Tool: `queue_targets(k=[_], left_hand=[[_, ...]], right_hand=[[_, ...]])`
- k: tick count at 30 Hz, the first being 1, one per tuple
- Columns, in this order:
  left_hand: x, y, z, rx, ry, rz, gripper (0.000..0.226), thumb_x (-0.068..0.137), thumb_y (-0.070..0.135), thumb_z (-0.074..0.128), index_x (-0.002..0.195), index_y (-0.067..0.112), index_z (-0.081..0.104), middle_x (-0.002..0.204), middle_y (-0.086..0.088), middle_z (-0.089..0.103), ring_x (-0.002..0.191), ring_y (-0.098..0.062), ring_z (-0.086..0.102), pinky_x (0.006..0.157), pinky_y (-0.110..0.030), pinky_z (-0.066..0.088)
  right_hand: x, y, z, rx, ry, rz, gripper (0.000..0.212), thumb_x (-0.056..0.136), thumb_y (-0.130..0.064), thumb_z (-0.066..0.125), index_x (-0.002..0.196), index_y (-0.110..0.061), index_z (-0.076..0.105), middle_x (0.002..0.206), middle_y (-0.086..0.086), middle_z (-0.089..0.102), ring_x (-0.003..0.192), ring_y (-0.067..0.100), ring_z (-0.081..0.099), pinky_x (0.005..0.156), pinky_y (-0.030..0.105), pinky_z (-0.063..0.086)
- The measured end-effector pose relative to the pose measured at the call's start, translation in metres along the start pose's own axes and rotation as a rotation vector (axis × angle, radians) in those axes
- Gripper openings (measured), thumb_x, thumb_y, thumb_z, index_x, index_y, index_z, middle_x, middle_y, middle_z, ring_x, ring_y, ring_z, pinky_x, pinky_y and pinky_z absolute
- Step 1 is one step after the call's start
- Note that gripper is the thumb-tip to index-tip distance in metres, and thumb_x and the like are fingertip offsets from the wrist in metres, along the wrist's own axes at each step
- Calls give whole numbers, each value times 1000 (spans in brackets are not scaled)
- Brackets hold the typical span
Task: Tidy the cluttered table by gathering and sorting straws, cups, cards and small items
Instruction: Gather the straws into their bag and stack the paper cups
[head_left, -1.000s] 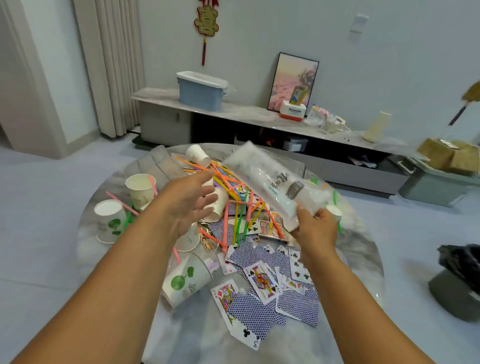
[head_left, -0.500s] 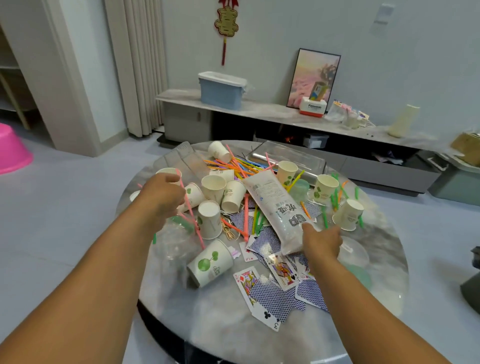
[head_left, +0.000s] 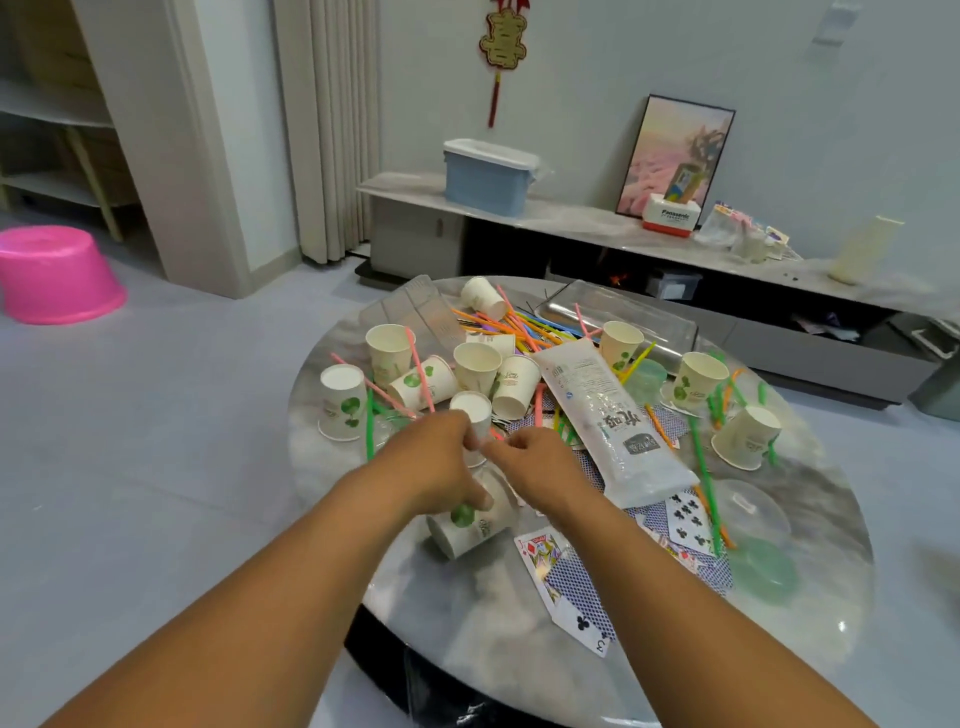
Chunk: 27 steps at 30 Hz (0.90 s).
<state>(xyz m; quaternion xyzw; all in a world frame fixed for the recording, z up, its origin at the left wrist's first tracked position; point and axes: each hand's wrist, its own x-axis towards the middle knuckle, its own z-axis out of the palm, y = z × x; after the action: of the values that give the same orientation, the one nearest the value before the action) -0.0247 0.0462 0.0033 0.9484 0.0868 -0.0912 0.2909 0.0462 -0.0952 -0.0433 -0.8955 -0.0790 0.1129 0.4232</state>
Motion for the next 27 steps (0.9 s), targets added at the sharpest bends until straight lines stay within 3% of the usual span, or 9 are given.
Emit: queue_targets(k=[4, 7, 10, 13, 16, 19, 23, 25, 27], left_hand=[[3, -2, 25, 133, -112, -54, 83, 66, 37, 93, 132, 17, 46, 131, -5, 58, 117, -27, 59, 96, -40, 52], [7, -3, 31, 70, -68, -33, 83, 67, 42, 90, 130, 17, 42, 128, -5, 57, 114, -27, 59, 89, -37, 51], [13, 1, 33, -146, -24, 12, 88, 68, 43, 90, 136, 23, 38, 125, 0, 59, 110, -25, 60, 87, -35, 51], [23, 9, 29, -531, 59, 7, 73, 66, 27, 93, 126, 19, 53, 110, -4, 68, 99, -28, 67, 79, -41, 57], [32, 13, 19, -762, 151, -97, 63, 64, 16, 94, 116, 13, 58, 103, -9, 68, 95, -29, 67, 77, -43, 59], [39, 6, 10, -839, 187, -184, 72, 63, 13, 95, 120, 9, 52, 109, -12, 65, 102, -30, 65, 91, -48, 57], [42, -6, -8, -943, 208, -199, 71, 66, 3, 91, 126, 6, 54, 116, -17, 67, 107, -34, 65, 93, -51, 57], [44, -9, -14, -966, 238, -177, 70, 66, 0, 90, 126, 7, 54, 114, -14, 67, 104, -30, 66, 83, -45, 59], [45, -9, -17, -949, 245, -151, 71, 66, -1, 89, 126, 13, 52, 111, -9, 67, 101, -24, 64, 71, -33, 54]], right_hand=[[-3, 4, 2, 32, -165, 88, 17, 83, -25, 81, 88, -12, 73, 87, 6, 75, 77, 18, 70, 73, 36, 58], [-5, -4, -9, 196, -155, 81, 11, 85, -9, 79, 92, -11, 72, 83, 6, 73, 64, 12, 67, 58, 28, 56], [-2, -25, -26, 255, -90, -20, 8, 85, -6, 78, 89, -11, 72, 85, 10, 74, 74, 21, 71, 74, 40, 61], [1, -52, -40, 185, -92, -212, 5, 87, -22, 79, 86, -19, 76, 81, 0, 76, 72, 12, 73, 65, 26, 58], [15, -68, -45, 247, 16, -326, 27, 92, -45, 65, 85, -21, 77, 81, -6, 77, 76, 8, 72, 67, 23, 56], [43, -62, -44, 368, 208, -186, 18, 95, -20, 57, 96, -17, 75, 88, 1, 77, 86, 15, 69, 83, 34, 56], [59, -30, -30, 185, -84, -119, 56, 87, 10, 59, 135, -18, 58, 127, 5, 62, 98, 6, 59, 68, 18, 54], [60, -17, -14, 97, -280, -191, 72, 80, 5, 72, 141, -27, 51, 130, -1, 60, 105, 8, 60, 79, 23, 57], [62, -14, 4, -8, -316, -211, 64, 76, -11, 85, 129, -30, 56, 122, -2, 66, 108, 19, 64, 89, 36, 58]])
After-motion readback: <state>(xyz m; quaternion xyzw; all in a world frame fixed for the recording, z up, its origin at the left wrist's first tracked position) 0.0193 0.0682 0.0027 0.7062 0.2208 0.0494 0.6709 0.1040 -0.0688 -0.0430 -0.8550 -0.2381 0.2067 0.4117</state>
